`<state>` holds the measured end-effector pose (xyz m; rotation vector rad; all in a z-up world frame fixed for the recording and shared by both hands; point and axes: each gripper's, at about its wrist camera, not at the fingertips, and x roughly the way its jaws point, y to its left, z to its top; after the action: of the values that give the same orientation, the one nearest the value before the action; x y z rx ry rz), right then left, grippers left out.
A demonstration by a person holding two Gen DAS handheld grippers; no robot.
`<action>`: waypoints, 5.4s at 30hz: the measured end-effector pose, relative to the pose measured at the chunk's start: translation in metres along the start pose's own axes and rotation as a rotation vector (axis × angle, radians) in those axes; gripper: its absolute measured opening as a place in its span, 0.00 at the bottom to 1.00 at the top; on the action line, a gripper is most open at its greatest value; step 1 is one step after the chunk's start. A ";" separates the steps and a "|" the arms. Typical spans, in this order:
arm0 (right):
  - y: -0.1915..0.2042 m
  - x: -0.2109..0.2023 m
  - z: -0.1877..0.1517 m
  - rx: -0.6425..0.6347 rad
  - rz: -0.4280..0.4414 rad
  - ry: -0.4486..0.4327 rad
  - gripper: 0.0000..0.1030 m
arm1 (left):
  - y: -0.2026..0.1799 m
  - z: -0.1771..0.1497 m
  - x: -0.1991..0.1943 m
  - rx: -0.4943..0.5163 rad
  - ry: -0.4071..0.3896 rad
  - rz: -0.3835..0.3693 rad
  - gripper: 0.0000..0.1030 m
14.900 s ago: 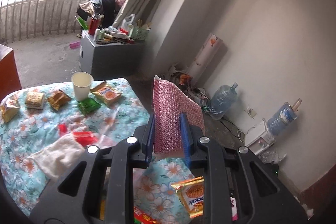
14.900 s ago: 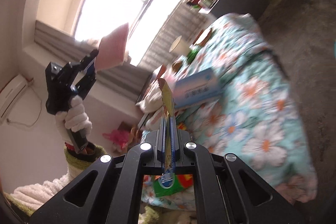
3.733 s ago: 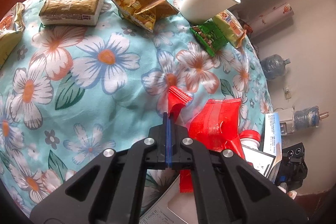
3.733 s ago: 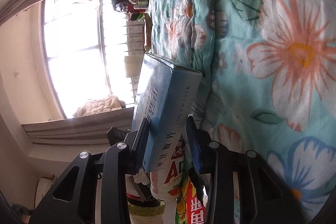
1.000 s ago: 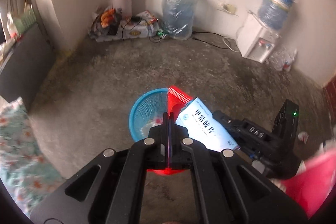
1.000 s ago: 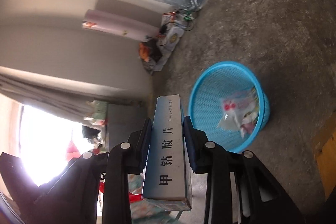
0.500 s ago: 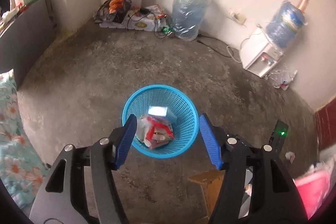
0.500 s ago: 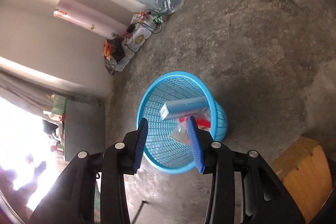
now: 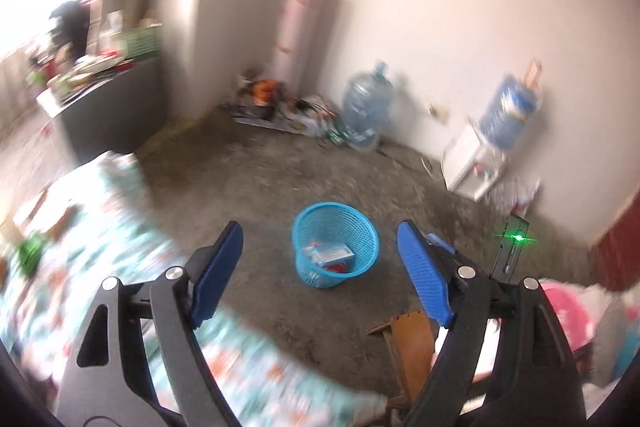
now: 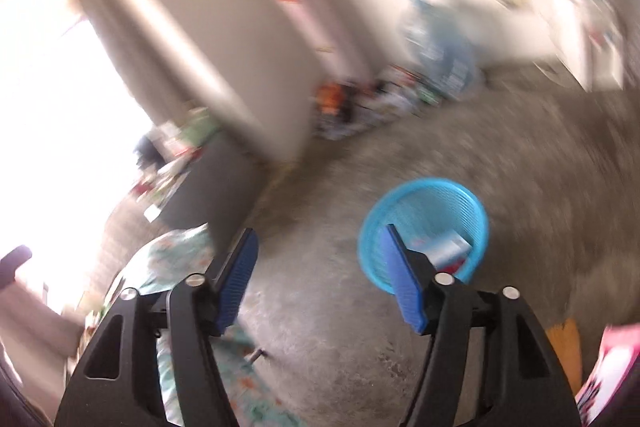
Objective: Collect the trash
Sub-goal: 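Move both open tools back to the trash pile on the bed, then grasp the white KUYAN cable box with the left tool while the right tool grasps the white red-capped bottle, then carry the box and bottle over the blue wastebasket and open both tools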
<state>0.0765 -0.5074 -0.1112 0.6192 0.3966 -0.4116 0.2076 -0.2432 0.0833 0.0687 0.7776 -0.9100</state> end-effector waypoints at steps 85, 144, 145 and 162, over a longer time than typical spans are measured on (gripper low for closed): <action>0.353 0.139 -0.228 0.166 0.262 1.067 0.74 | 0.283 -0.165 -0.128 -0.281 0.156 0.422 0.35; 0.258 0.067 -0.109 0.277 0.542 0.765 0.61 | 0.169 -0.121 -0.205 -0.168 -0.152 0.454 0.24; 0.249 0.061 -0.103 0.283 0.548 0.753 0.61 | 0.163 -0.121 -0.206 -0.176 -0.161 0.445 0.24; 0.142 -0.004 -0.046 0.255 0.465 0.565 0.61 | 0.040 -0.129 -0.142 -0.134 -0.162 0.374 0.24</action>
<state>0.1307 -0.3725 -0.0760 1.0519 0.7219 0.1734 0.1108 -0.0737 0.0686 0.0210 0.6454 -0.5002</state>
